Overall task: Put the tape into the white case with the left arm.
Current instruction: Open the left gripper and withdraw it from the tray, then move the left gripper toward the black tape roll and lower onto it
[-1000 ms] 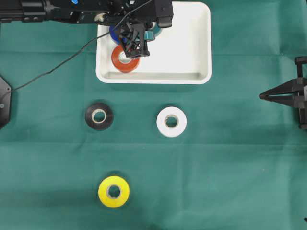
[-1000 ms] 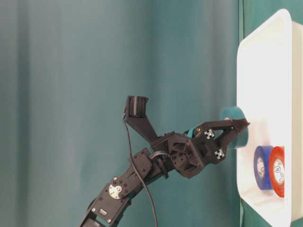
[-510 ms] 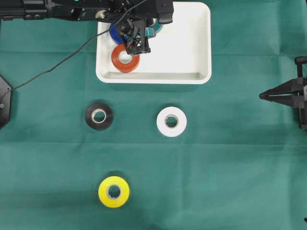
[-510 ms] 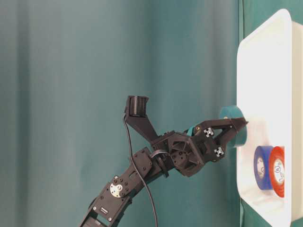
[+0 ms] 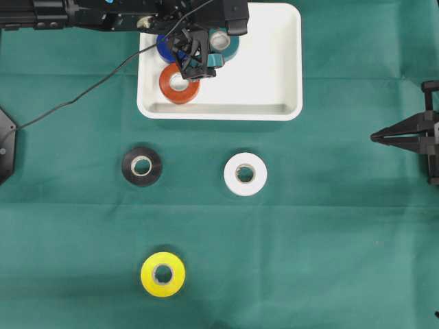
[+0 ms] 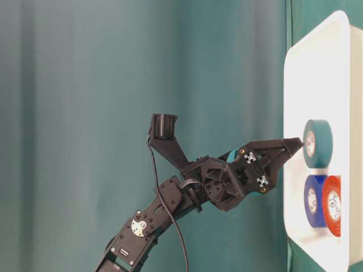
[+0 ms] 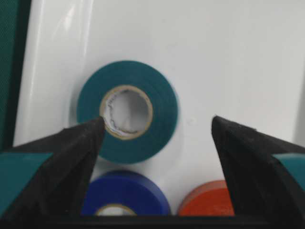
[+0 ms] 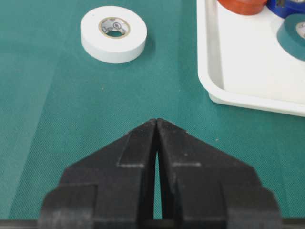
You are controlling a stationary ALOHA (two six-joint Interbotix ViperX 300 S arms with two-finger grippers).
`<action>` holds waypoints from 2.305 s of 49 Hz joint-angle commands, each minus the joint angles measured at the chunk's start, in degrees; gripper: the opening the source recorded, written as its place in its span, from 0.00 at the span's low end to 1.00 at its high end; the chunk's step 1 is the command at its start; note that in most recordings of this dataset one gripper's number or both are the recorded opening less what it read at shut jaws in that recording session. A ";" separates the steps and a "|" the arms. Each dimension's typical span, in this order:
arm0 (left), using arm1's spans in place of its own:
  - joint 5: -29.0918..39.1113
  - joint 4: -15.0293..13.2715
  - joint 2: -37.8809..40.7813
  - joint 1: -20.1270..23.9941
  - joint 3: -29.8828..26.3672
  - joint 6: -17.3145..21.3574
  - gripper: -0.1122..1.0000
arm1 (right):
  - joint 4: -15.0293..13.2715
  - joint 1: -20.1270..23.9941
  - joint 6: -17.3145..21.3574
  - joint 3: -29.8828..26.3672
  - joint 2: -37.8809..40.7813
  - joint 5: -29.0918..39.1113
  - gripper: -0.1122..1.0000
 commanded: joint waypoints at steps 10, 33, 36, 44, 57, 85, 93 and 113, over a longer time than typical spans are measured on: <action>-0.09 -0.09 -8.88 0.00 6.50 -0.35 0.90 | -0.09 0.00 0.09 -0.62 0.35 -0.62 0.01; -8.61 -0.18 -30.15 -1.58 29.62 -0.88 0.89 | -0.26 0.00 0.09 -0.53 0.18 -0.62 0.01; -8.96 -0.26 -32.17 -2.20 31.46 -0.88 0.89 | -0.26 0.00 0.09 -0.62 0.18 -0.62 0.01; -8.96 -0.35 -36.47 -4.75 35.33 -0.97 0.88 | -0.26 0.00 0.09 -0.53 0.00 -0.62 0.01; -8.96 -0.44 -42.80 -8.53 40.87 -1.05 0.88 | -0.26 0.00 0.09 -0.53 0.00 -0.62 0.01; -9.58 -0.44 -61.70 -11.34 52.29 -8.09 0.88 | -0.26 0.00 0.09 -0.53 -0.09 -0.62 0.01; -10.72 -0.44 -64.51 -13.01 54.14 -8.17 0.87 | -0.26 0.00 0.09 -0.53 -0.09 -0.62 0.01; -10.72 -0.35 -65.21 -18.72 53.88 -7.82 0.87 | -0.26 0.00 0.09 -0.53 -0.09 -0.62 0.01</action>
